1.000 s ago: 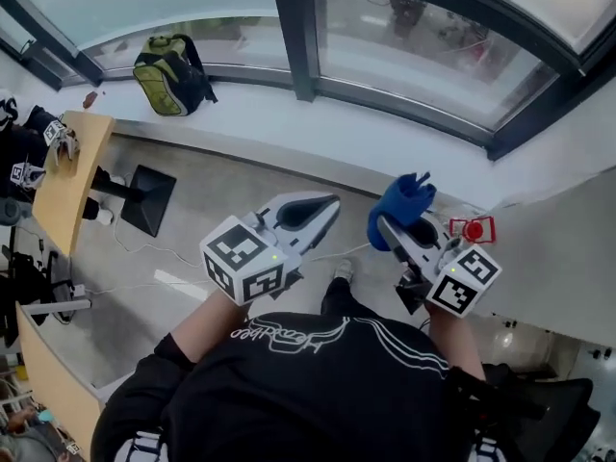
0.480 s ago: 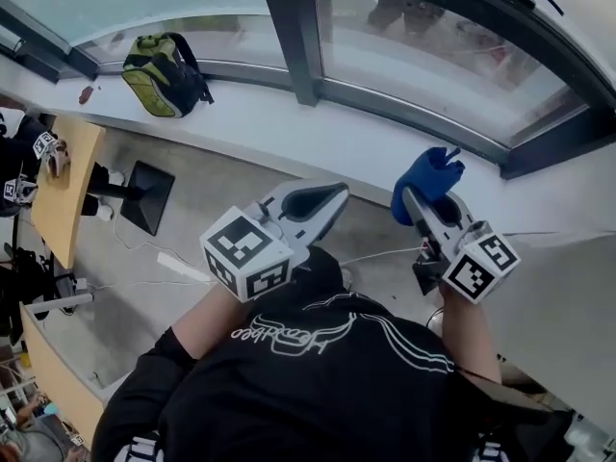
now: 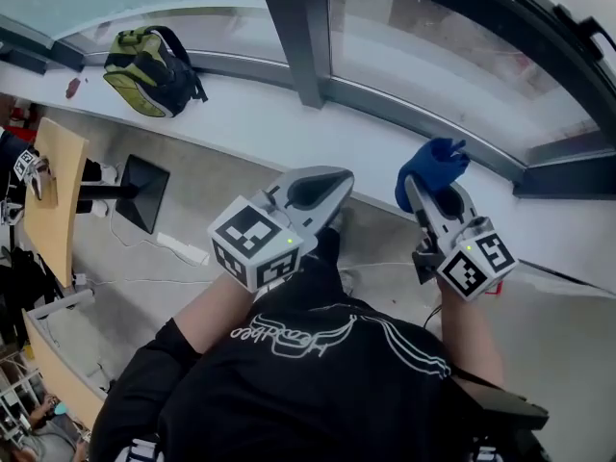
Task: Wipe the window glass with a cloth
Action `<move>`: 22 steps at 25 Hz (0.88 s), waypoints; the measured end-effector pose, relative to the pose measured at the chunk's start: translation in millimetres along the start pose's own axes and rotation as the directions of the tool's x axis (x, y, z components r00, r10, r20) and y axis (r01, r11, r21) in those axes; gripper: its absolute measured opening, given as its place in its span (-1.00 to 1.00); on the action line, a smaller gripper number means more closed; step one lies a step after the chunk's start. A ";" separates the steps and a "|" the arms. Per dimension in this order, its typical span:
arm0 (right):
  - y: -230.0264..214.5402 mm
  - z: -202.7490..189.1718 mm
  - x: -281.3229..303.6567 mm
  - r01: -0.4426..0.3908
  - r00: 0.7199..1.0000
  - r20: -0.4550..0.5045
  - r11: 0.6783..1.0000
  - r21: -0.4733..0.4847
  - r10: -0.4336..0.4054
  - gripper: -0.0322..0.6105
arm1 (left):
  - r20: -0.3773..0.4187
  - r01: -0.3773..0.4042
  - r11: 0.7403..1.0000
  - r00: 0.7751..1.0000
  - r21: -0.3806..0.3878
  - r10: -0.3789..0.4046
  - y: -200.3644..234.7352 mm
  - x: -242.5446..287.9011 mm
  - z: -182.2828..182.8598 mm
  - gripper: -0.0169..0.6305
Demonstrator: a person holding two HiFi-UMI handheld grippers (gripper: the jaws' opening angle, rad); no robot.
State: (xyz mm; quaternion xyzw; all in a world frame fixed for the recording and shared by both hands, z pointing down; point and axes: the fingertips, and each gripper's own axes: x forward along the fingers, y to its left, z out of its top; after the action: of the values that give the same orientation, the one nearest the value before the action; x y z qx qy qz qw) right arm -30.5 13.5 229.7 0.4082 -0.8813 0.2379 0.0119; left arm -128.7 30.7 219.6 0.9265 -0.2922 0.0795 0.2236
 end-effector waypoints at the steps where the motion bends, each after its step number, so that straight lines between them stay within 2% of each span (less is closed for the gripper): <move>1: -8.0 0.0 16.6 0.002 1.000 -0.009 1.000 -0.012 -0.003 -0.61 | 0.003 -0.008 1.000 1.000 0.002 0.008 15.7 6.2 3.9 -0.93; 7: -47.6 18.4 106.4 -0.014 1.000 -0.011 0.998 -0.067 0.013 -0.61 | 0.010 -0.030 0.999 1.000 0.021 0.030 87.3 36.0 30.2 -0.93; 13: -89.1 43.8 191.5 -0.032 0.999 -0.030 0.971 -0.238 0.026 -0.61 | -0.002 -0.034 0.999 0.999 0.007 0.034 132.8 60.4 35.3 -0.93; 22: -97.6 80.7 283.2 -0.071 0.997 0.010 0.945 -0.320 0.078 -0.61 | -0.028 -0.073 0.995 0.997 -0.061 0.072 189.0 62.4 24.7 -0.93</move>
State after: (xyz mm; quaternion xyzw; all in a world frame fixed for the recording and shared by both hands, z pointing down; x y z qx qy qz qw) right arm -134.5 -277.3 259.1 0.3698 -0.9231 0.0877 0.0589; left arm -186.4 -150.1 284.6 0.9068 -0.3250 0.0907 0.2528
